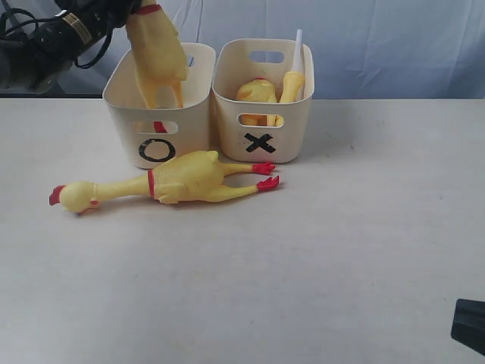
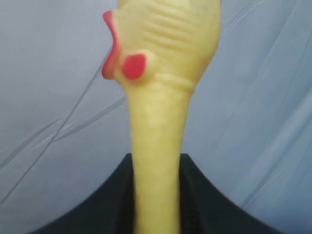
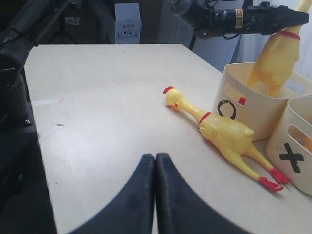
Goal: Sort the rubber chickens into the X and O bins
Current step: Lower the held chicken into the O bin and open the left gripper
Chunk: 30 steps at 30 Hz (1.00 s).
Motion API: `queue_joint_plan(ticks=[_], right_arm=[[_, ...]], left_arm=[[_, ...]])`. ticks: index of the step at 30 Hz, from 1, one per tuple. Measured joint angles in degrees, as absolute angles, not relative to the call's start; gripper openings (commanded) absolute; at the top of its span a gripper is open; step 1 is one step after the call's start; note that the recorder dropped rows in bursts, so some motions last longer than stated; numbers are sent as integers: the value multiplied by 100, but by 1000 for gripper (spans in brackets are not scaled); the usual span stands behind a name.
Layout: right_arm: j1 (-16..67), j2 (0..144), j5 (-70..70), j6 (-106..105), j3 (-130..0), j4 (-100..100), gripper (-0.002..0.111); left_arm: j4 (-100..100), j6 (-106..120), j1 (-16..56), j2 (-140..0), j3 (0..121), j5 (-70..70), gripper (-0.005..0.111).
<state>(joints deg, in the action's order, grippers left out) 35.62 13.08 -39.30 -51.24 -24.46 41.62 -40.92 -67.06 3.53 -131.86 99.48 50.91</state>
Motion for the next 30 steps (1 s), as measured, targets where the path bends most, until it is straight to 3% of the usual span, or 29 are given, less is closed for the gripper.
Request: queue_joint_plan(ticks=[15, 26, 30], right_arm=[[3562, 1308, -3930, -5124, -2446, 4162, 0], [3562, 1308, -3930, -5124, -2446, 4162, 0], [3562, 1308, -3930, -5124, -2446, 4162, 0]], left_arm=[[-3571, -6834, 518, -13487, 9948, 4414, 4], [-3542, -6845, 556, -13506, 9981, 4220, 47], [-3542, -6855, 556, -13506, 9981, 4160, 57]])
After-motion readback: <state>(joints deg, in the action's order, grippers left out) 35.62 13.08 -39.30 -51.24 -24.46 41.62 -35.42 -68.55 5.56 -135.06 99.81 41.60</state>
